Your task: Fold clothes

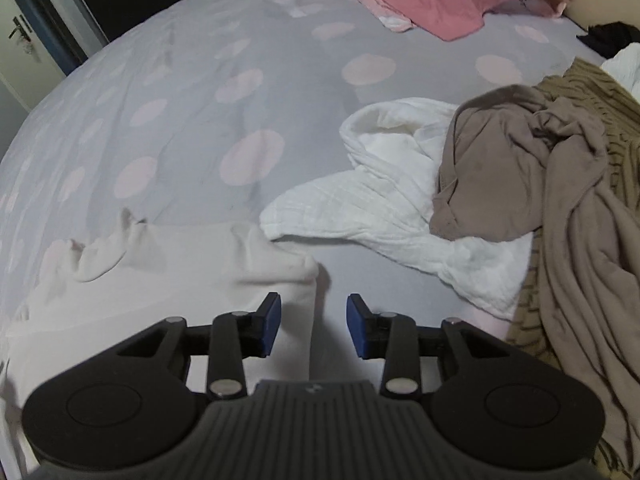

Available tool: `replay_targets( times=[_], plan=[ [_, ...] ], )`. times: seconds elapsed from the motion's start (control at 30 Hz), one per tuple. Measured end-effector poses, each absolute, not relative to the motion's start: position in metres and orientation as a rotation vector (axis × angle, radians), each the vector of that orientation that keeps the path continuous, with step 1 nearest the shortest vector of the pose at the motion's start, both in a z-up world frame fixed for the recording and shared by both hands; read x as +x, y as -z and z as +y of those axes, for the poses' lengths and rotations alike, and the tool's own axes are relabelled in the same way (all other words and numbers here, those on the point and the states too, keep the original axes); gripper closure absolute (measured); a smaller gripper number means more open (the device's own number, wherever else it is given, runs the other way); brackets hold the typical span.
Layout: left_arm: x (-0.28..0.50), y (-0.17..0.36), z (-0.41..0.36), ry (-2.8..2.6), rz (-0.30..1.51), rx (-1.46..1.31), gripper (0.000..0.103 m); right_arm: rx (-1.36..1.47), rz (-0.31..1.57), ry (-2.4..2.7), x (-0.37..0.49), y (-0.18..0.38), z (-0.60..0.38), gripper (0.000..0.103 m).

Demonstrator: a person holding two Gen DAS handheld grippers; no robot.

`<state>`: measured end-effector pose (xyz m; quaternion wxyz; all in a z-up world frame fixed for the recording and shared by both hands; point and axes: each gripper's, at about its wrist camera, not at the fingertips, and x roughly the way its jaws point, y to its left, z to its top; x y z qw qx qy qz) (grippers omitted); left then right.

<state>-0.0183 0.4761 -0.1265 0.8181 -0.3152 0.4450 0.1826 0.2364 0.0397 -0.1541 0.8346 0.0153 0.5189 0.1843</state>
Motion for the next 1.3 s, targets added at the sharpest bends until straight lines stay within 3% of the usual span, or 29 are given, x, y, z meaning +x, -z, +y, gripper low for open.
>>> replay_targets(
  times=[0.07, 0.17, 0.43, 0.47, 0.63, 0.7, 0.83, 0.9, 0.97, 1.2, 1.3],
  plan=[
    [-0.016, 0.131, 0.475, -0.387, 0.975, -0.673, 0.08, 0.059, 1.113, -0.387, 0.246, 0.161, 0.04, 0.067],
    [-0.012, 0.138, 0.474, -0.384, 1.013, -0.674, 0.08, 0.076, 1.125, -0.376, 0.258, 0.169, 0.044, 0.079],
    [-0.01, 0.148, 0.472, -0.391, 1.061, -0.666, 0.08, 0.119, 1.114, -0.329, 0.286, 0.185, 0.054, 0.09],
    [-0.01, 0.149, 0.472, -0.392, 1.063, -0.666, 0.08, 0.12, 1.096, -0.315, 0.288, 0.184, 0.054, 0.101],
    [-0.01, 0.149, 0.472, -0.398, 1.07, -0.661, 0.08, 0.144, 1.069, -0.29, 0.292, 0.175, 0.048, 0.102],
    [-0.012, 0.146, 0.471, -0.406, 1.071, -0.653, 0.081, 0.137, 1.067, -0.309, 0.29, 0.167, 0.047, 0.099],
    [-0.015, 0.139, 0.468, -0.421, 1.072, -0.638, 0.096, 0.068, 1.071, -0.334, 0.279, 0.152, 0.047, 0.096],
    [-0.017, 0.136, 0.467, -0.428, 1.072, -0.63, 0.1, 0.03, 1.075, -0.345, 0.273, 0.144, 0.046, 0.089],
    [-0.019, 0.133, 0.465, -0.436, 1.073, -0.622, 0.1, 0.006, 1.085, -0.35, 0.265, 0.14, 0.044, 0.067],
    [-0.025, 0.122, 0.46, -0.462, 1.074, -0.595, 0.099, -0.111, 1.138, -0.408, 0.232, 0.136, 0.037, 0.064],
    [-0.032, 0.115, 0.455, -0.465, 1.071, -0.578, 0.096, -0.142, 1.159, -0.443, 0.216, 0.135, 0.035, 0.053]
  ],
)
